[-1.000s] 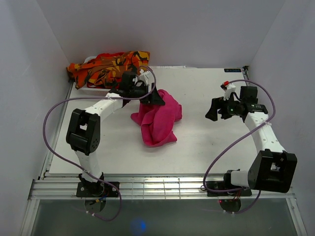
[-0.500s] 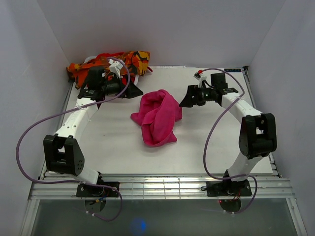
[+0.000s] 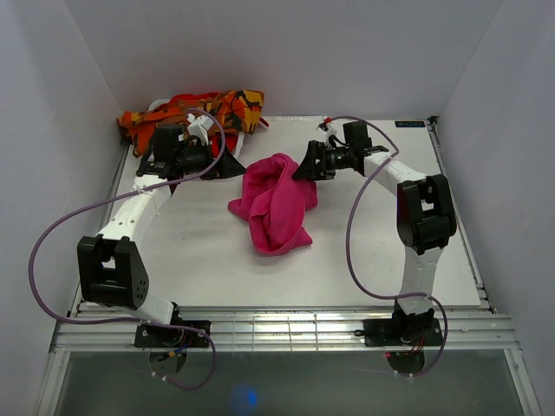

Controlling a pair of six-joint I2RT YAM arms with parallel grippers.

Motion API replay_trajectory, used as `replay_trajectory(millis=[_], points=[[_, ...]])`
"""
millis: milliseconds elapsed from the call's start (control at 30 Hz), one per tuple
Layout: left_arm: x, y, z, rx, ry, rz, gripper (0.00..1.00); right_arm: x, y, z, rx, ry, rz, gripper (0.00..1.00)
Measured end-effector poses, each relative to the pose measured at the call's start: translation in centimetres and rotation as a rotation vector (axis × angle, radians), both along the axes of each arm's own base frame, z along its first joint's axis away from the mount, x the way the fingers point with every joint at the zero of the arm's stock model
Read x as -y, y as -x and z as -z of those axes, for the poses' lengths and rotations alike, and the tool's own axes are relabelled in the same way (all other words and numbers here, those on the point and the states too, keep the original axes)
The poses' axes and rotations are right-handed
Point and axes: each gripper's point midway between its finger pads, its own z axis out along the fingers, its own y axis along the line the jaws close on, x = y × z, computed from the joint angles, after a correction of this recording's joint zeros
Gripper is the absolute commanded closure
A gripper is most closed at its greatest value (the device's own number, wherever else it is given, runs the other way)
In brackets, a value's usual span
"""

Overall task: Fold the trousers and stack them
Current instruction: Flatten the trousers out

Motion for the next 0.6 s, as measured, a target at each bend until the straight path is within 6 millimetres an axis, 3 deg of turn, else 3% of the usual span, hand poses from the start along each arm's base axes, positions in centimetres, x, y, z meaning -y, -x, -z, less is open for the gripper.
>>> replay_trajectory(millis=[33, 133, 167, 233, 267, 300, 467, 600], points=[[-0.1, 0.0, 0.1, -0.002, -0.001, -0.004, 0.09, -0.2, 0.0, 0.3, -0.022, -0.012, -0.005, 0.02], [-0.1, -0.1, 0.1, -0.002, -0.004, -0.011, 0.09, -0.5, 0.3, 0.4, -0.067, -0.04, -0.021, 0.24], [-0.2, -0.2, 0.1, -0.001, -0.004, -0.012, 0.09, -0.6, 0.3, 0.2, -0.074, -0.052, -0.029, 0.42], [-0.2, -0.2, 0.1, -0.004, -0.003, -0.014, 0.09, -0.9, 0.3, -0.6, -0.07, -0.068, -0.045, 0.59], [-0.2, -0.2, 0.2, -0.006, -0.002, -0.015, 0.09, -1.0, 0.2, -1.1, -0.063, -0.076, -0.054, 0.79], [-0.1, -0.2, 0.1, -0.008, 0.0, -0.016, 0.09, -1.1, 0.1, -1.5, -0.048, -0.082, -0.062, 0.9], [-0.2, -0.2, 0.1, -0.01, 0.002, -0.019, 0.1, -0.8, -0.4, -3.6, -0.006, -0.106, -0.074, 0.92], [-0.4, -0.3, 0.0, 0.004, -0.003, -0.015, 0.11, 1.2, -0.9, -6.2, 0.058, -0.107, -0.049, 0.92]])
